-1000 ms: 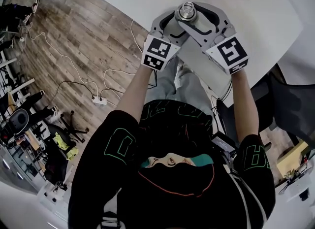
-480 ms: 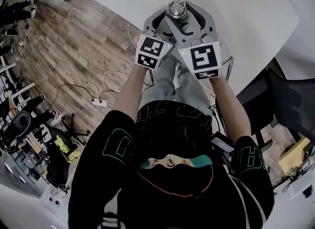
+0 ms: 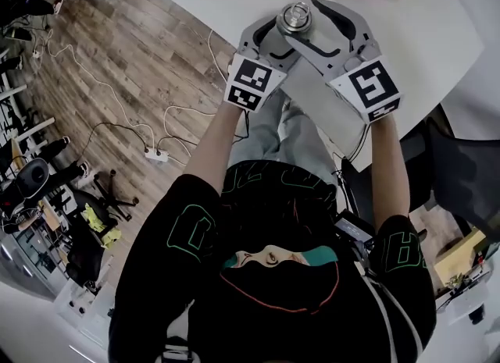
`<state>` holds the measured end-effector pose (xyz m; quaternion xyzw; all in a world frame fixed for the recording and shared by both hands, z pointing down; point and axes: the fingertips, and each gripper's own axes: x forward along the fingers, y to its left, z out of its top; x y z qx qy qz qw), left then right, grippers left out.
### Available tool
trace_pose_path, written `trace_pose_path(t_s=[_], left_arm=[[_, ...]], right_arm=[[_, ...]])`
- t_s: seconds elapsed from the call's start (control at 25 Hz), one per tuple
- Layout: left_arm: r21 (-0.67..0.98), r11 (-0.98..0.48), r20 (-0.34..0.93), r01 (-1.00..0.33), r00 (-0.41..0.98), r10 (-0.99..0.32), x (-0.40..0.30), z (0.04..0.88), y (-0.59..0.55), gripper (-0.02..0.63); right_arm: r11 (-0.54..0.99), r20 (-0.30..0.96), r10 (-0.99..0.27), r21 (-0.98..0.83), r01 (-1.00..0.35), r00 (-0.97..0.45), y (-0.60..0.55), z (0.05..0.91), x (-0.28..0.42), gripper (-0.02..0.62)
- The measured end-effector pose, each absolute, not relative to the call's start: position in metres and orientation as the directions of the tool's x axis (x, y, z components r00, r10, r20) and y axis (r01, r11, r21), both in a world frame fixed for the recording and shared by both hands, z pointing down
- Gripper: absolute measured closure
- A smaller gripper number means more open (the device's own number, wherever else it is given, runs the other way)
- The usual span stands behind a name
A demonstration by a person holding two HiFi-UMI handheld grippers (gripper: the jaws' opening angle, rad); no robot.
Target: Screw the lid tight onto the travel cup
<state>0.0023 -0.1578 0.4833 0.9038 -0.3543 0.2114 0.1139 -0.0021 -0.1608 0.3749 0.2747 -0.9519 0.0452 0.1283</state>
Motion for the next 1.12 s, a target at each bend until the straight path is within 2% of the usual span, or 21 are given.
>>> trace_pose_path(t_s=[0.36, 0.4, 0.52, 0.6, 0.8, 1.12], left_arm=[[0.055, -0.727, 0.459, -0.684, 0.664, -0.59, 0.003, 0.478, -0.159, 0.279], [0.054, -0.728, 0.458, -0.683, 0.665, -0.59, 0.004, 0.478, -0.159, 0.279], [0.055, -0.729, 0.459, -0.683, 0.665, -0.589, 0.004, 0.479, -0.158, 0.279], [0.055, -0.729, 0.459, -0.682, 0.665, -0.588, 0.005, 0.48, -0.158, 0.279], [0.053, -0.729, 0.459, -0.682, 0.665, -0.589, 0.004, 0.479, -0.158, 0.279], [0.046, -0.727, 0.46, -0.685, 0.66, -0.594, 0.001, 0.483, -0.159, 0.279]], right_arm=[[0.98, 0.316, -0.134, -0.096, -0.172, -0.939, -0.154, 0.368, -0.016, 0.269], [0.984, 0.324, -0.107, -0.103, -0.147, -0.94, -0.153, 0.369, -0.018, 0.266], [0.988, 0.325, -0.081, -0.102, -0.12, -0.942, -0.157, 0.37, -0.018, 0.327], [0.987, 0.307, -0.077, -0.11, -0.116, -0.948, -0.159, 0.371, -0.016, 0.33], [0.976, 0.326, -0.172, -0.073, -0.207, -0.929, -0.159, 0.372, -0.015, 0.333], [0.832, 0.26, -0.531, -0.023, -0.555, -0.807, -0.167, 0.376, -0.014, 0.33]])
